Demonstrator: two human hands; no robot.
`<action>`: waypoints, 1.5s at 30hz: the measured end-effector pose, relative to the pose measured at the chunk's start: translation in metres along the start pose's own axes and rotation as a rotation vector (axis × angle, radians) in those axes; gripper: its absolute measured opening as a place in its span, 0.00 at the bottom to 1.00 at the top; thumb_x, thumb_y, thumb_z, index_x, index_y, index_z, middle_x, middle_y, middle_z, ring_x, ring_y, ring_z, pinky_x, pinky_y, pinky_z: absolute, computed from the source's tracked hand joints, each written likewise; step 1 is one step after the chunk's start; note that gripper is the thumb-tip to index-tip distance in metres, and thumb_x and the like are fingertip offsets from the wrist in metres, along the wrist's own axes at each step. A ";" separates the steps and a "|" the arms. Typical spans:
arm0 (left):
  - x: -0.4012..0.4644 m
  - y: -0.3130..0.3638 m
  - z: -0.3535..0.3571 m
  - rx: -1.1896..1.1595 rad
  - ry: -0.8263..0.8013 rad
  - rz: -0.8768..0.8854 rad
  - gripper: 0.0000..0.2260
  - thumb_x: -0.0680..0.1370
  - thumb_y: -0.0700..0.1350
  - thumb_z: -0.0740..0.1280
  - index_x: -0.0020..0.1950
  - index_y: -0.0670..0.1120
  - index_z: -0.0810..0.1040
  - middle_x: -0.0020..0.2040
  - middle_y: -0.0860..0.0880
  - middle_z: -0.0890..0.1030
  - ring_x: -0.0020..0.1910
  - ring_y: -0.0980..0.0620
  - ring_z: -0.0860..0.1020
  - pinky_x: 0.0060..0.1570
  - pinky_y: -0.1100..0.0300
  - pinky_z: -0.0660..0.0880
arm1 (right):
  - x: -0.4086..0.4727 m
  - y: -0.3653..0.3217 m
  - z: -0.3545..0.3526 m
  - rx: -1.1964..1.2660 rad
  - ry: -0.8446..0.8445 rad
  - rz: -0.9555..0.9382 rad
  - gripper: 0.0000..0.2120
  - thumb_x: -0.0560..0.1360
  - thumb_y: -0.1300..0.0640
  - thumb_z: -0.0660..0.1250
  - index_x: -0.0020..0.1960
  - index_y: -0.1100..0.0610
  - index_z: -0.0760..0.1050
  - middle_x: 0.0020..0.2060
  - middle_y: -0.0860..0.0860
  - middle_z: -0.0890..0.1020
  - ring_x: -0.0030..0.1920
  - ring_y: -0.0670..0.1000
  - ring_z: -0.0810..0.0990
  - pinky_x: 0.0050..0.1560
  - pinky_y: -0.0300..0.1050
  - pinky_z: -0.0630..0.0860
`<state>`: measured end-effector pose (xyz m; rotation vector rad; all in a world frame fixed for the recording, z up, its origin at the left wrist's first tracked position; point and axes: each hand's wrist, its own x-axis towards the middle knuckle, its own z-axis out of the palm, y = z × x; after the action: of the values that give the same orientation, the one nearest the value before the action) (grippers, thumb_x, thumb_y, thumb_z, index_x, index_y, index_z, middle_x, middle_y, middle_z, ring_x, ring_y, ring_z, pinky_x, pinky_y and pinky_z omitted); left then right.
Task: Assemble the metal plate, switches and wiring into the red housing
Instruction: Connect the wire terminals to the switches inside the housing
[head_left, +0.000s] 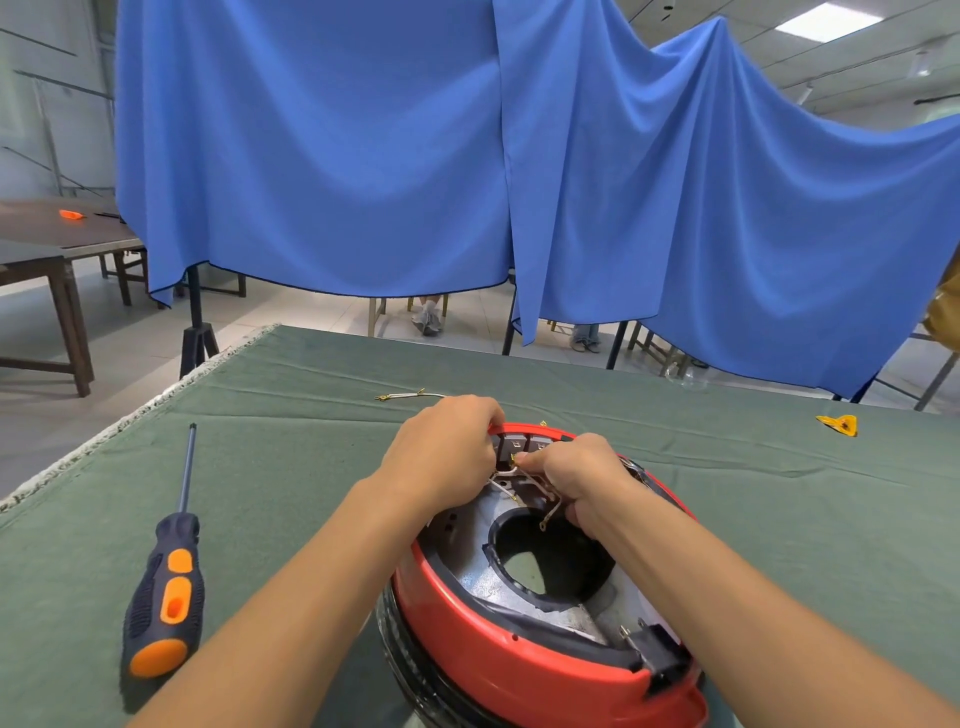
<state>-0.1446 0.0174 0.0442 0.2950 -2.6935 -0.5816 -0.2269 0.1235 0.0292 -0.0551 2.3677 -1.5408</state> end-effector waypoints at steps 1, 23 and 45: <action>0.000 0.000 0.000 0.003 0.001 -0.001 0.14 0.77 0.41 0.58 0.59 0.50 0.77 0.58 0.47 0.80 0.56 0.43 0.76 0.54 0.49 0.74 | -0.001 -0.001 0.001 -0.015 0.011 -0.007 0.15 0.68 0.61 0.76 0.51 0.66 0.78 0.47 0.63 0.82 0.50 0.63 0.81 0.57 0.60 0.77; -0.002 0.001 -0.001 -0.011 -0.004 -0.003 0.14 0.76 0.41 0.59 0.57 0.49 0.78 0.56 0.46 0.80 0.54 0.43 0.77 0.53 0.49 0.75 | -0.009 0.004 -0.001 -0.198 0.117 -0.134 0.13 0.67 0.52 0.76 0.34 0.58 0.74 0.31 0.54 0.77 0.38 0.57 0.77 0.41 0.49 0.74; 0.001 -0.005 0.001 -0.069 0.063 -0.040 0.14 0.74 0.41 0.65 0.55 0.53 0.82 0.52 0.48 0.83 0.53 0.44 0.78 0.52 0.51 0.76 | -0.027 -0.002 0.003 -0.634 0.328 -0.392 0.05 0.71 0.56 0.68 0.42 0.55 0.83 0.40 0.53 0.84 0.46 0.57 0.81 0.40 0.43 0.70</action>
<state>-0.1455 0.0126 0.0419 0.3438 -2.6063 -0.6640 -0.2005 0.1255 0.0362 -0.4634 3.1731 -0.9123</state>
